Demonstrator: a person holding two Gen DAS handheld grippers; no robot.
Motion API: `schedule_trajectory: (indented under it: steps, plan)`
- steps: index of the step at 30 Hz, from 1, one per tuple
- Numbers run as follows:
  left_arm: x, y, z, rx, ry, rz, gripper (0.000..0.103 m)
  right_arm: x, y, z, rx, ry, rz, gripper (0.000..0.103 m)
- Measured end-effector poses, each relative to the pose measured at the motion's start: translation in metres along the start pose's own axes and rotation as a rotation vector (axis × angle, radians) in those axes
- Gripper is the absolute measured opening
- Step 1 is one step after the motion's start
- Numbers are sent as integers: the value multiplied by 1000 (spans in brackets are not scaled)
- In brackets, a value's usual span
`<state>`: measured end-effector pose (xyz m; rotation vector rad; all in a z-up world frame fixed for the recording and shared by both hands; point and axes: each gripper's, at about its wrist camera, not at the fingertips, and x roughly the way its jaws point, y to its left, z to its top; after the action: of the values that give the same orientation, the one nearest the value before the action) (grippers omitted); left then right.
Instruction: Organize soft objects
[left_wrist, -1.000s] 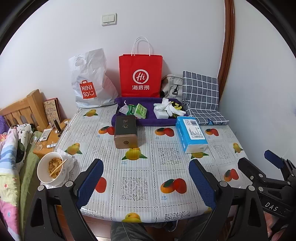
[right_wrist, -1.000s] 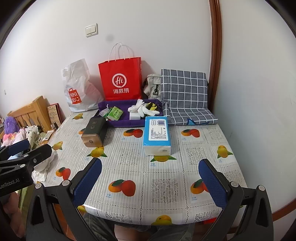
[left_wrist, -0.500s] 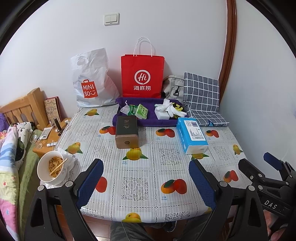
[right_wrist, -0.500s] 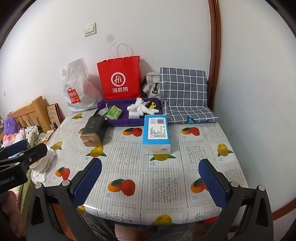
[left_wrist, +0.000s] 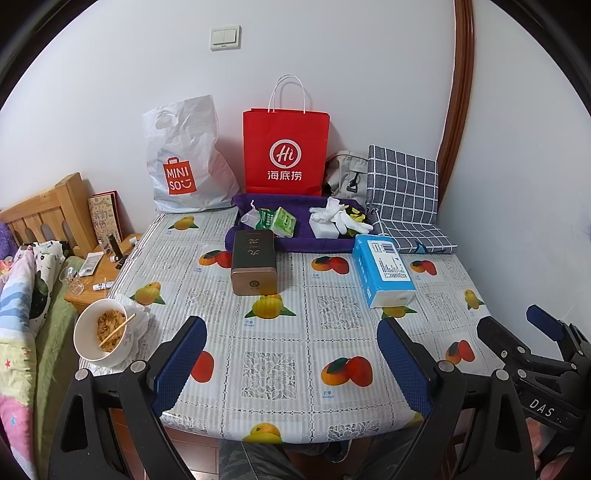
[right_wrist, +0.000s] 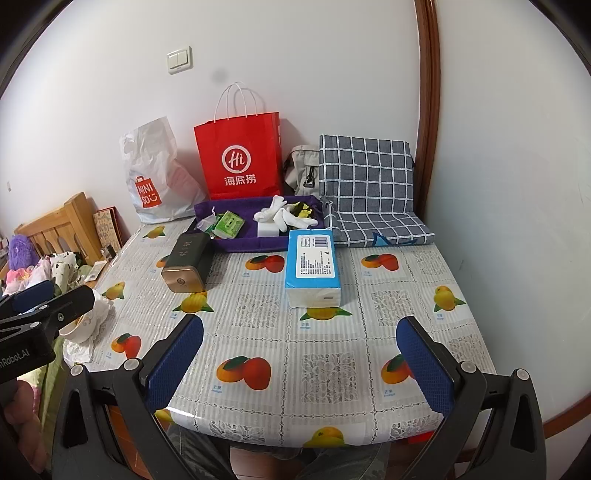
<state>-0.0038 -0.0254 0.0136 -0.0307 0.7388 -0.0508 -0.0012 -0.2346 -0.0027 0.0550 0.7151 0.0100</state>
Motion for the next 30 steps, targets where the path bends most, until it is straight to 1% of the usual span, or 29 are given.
schedule_trajectory:
  steps: [30]
  plan:
    - [1, -5, 1, -9, -4, 2, 94, -8, 4, 4, 6, -16, 4, 103]
